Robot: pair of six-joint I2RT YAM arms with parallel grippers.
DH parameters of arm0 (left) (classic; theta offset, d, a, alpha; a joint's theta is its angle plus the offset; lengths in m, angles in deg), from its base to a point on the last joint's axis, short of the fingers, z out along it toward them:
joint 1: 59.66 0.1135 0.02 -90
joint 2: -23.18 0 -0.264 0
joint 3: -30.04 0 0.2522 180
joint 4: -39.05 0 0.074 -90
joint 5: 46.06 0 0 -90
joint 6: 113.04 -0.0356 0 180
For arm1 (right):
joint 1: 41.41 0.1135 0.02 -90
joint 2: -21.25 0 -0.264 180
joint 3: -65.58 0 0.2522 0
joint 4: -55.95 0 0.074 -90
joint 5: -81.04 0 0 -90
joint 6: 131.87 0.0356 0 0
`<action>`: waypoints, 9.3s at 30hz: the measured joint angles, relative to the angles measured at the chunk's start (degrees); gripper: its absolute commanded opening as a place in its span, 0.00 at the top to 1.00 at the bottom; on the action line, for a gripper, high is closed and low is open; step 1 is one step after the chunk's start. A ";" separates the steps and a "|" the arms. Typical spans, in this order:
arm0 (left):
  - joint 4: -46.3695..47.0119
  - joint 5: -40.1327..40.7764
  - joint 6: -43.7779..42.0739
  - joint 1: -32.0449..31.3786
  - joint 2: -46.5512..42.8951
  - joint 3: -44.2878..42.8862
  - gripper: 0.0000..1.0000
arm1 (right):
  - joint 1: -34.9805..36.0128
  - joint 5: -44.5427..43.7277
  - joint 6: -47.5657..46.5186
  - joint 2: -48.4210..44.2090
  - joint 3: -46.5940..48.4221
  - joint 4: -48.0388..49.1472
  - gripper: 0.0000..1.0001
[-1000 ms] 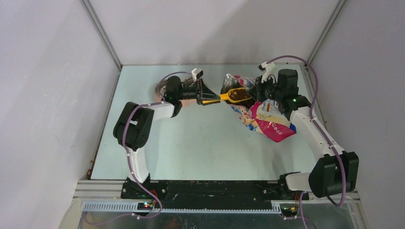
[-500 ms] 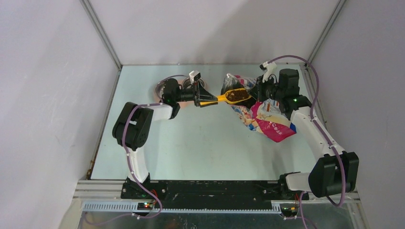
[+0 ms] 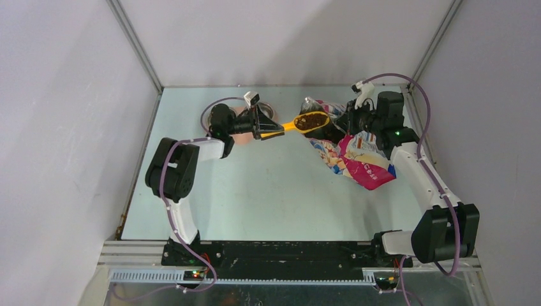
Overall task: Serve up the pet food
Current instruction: Collect the pet food from the pet food bag, then pour the pet food into the pet food bowl, then collect the pet food from the pet food bag.
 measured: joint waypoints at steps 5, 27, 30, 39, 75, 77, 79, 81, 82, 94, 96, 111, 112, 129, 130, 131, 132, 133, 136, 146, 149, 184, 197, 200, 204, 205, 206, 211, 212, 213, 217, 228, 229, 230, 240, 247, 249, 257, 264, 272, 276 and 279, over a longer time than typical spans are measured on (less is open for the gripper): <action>0.52 -0.11 0.00 0.52 -0.35 1.09 1.00 | -0.61 -0.13 0.22 0.00 0.00 0.26 1.00; 5.16 -1.31 2.95 6.03 -4.31 4.11 1.00 | -3.87 -0.87 1.03 0.02 0.00 1.42 1.00; 6.21 -1.31 3.78 7.26 -4.31 4.39 1.00 | -4.28 -0.92 1.03 0.02 0.00 1.55 1.00; 5.68 -1.18 3.34 10.91 -5.53 6.08 1.00 | -5.14 -0.94 1.03 0.02 0.00 1.70 1.00; 10.10 -1.14 3.08 30.73 -8.04 13.25 1.00 | -5.40 -0.94 1.51 0.11 0.00 1.79 1.00; 11.56 -1.11 4.11 32.02 -7.54 13.81 1.00 | -5.40 -0.94 1.49 0.17 0.00 1.79 1.00; 13.03 -1.11 5.03 33.31 -7.08 14.38 1.00 | -5.40 -0.94 1.51 0.17 0.00 1.81 1.00; 14.23 -1.11 5.66 34.53 -6.80 15.04 1.00 | -5.40 -0.94 1.51 0.17 0.00 1.81 1.00; 14.53 -1.09 5.92 35.10 -6.73 15.41 1.00 | -5.40 -0.94 1.51 0.17 0.00 1.81 1.00; 12.24 -0.98 3.41 38.99 -6.05 16.65 1.00 | -5.40 -0.94 1.51 0.17 0.00 1.81 1.00; 8.13 -0.79 0.24 39.23 -6.16 16.68 1.00 | -5.40 -0.94 1.51 0.17 0.00 1.81 1.00; -16.46 2.38 -18.21 41.62 -8.52 16.65 1.00 | -5.40 -0.94 1.51 0.17 0.00 1.81 1.00; -18.69 2.67 -19.89 41.75 -8.85 16.59 1.00 | -5.40 -0.94 1.51 0.17 0.00 1.81 1.00; -46.05 8.13 -38.25 42.03 -9.44 8.24 1.00 | -5.40 -0.92 1.51 0.17 0.00 1.79 1.00; -47.47 8.35 -38.97 42.03 -9.44 7.54 1.00 | -5.40 -0.92 1.51 0.17 0.00 1.79 1.00; -49.68 8.66 -40.09 42.03 -9.44 6.45 1.00 | -5.40 -0.92 1.51 0.17 0.00 1.79 1.00; -51.45 9.16 -41.03 42.03 -9.44 5.51 1.00 | -5.40 -0.92 1.51 0.17 0.00 1.79 1.00; -53.24 9.60 -41.90 42.03 -9.44 4.50 1.00 | -5.40 -0.92 1.51 0.17 0.00 1.79 1.00; -58.84 10.93 -44.61 42.03 -9.44 1.60 1.00 | -5.40 -0.92 1.51 0.17 0.00 1.79 1.00; -75.60 15.61 -53.05 41.18 -9.40 -7.32 1.00 | -5.44 -0.87 1.53 0.15 0.00 1.77 1.00; -79.91 16.98 -54.88 40.30 -9.09 -9.90 1.00 | -5.44 -0.87 1.53 0.11 0.00 1.75 1.00; -111.25 33.42 -65.77 31.71 1.40 -41.48 1.00 | -5.55 -0.63 1.51 -0.79 0.00 1.22 1.00; -114.66 38.77 -68.04 28.89 1.18 -42.58 1.00 | -5.73 -0.63 1.51 -2.14 -0.66 1.64 1.00; -115.62 40.48 -68.57 28.52 1.05 -43.74 1.00 | -5.77 -0.61 1.51 -2.14 -0.68 1.66 1.00; -116.63 42.18 -69.11 27.63 0.74 -46.56 1.00 | -5.77 -0.61 1.51 -2.14 -0.68 1.66 1.00; -116.83 42.42 -69.24 27.39 0.61 -47.06 1.00 | -5.77 -0.61 1.51 -2.14 -0.68 1.66 1.00; -117.13 42.64 -69.35 27.04 0.44 -47.71 1.00 | -5.77 -0.61 1.51 -2.14 -0.68 1.66 1.00; -117.72 43.63 -69.92 25.57 -0.37 -49.75 1.00 | -5.77 -0.61 1.51 -2.14 -0.70 1.66 1.00; -117.85 43.87 -70.12 25.31 -0.63 -49.77 1.00 | -5.77 -0.61 1.51 -2.14 -0.70 1.66 1.00; -118.11 44.04 -70.16 25.16 -0.81 -49.77 1.00 | -5.77 -0.63 1.51 -2.14 -0.70 1.66 1.00; -118.57 44.54 -70.25 24.83 -1.09 -49.77 1.00 | -5.77 -0.66 1.51 -2.14 -0.70 1.66 1.00; -110.09 28.41 -68.65 24.83 -4.83 -38.62 1.00 | -5.84 -0.79 1.57 -2.67 -1.66 2.91 1.00; -108.52 26.45 -68.08 24.83 -5.29 -37.03 1.00 | -5.88 -0.70 1.70 -2.67 -1.73 2.99 1.00; -106.47 24.30 -67.45 24.83 -5.73 -35.34 1.00 | -5.90 -0.66 1.75 -2.69 -1.73 3.04 1.00; -75.60 5.99 -50.97 24.68 -12.72 -16.31 1.00 | -6.10 0.57 1.88 -2.67 -1.95 3.39 1.00; -62.25 0.24 -44.06 21.86 -16.59 -15.02 1.00 | -6.12 0.57 1.90 -2.64 -1.95 3.39 1.00; -62.25 -0.31 -44.06 20.35 -17.51 -15.80 1.00 | -6.14 0.57 1.90 -2.67 -1.95 3.39 1.00; -75.87 1.11 -50.90 10.56 -17.68 -26.12 1.00 | -6.14 0.57 1.95 -2.64 -1.95 3.39 1.00; -91.25 7.04 -60.00 0.26 -12.46 -39.28 1.00 | -6.12 0.61 1.90 -2.67 -1.95 3.39 1.00; -101.85 15.06 -65.18 -4.37 -3.54 -44.61 1.00 | -3.96 0.81 0.07 -3.41 -2.05 2.91 1.00; -104.41 17.92 -66.42 -5.66 -1.03 -45.81 1.00 | -1.49 0.55 -1.88 -4.00 -2.54 2.27 1.00; -105.53 20.39 -67.25 -7.02 -0.50 -46.03 1.00 | 0.52 -0.17 -3.65 -4.17 -2.58 1.73 1.00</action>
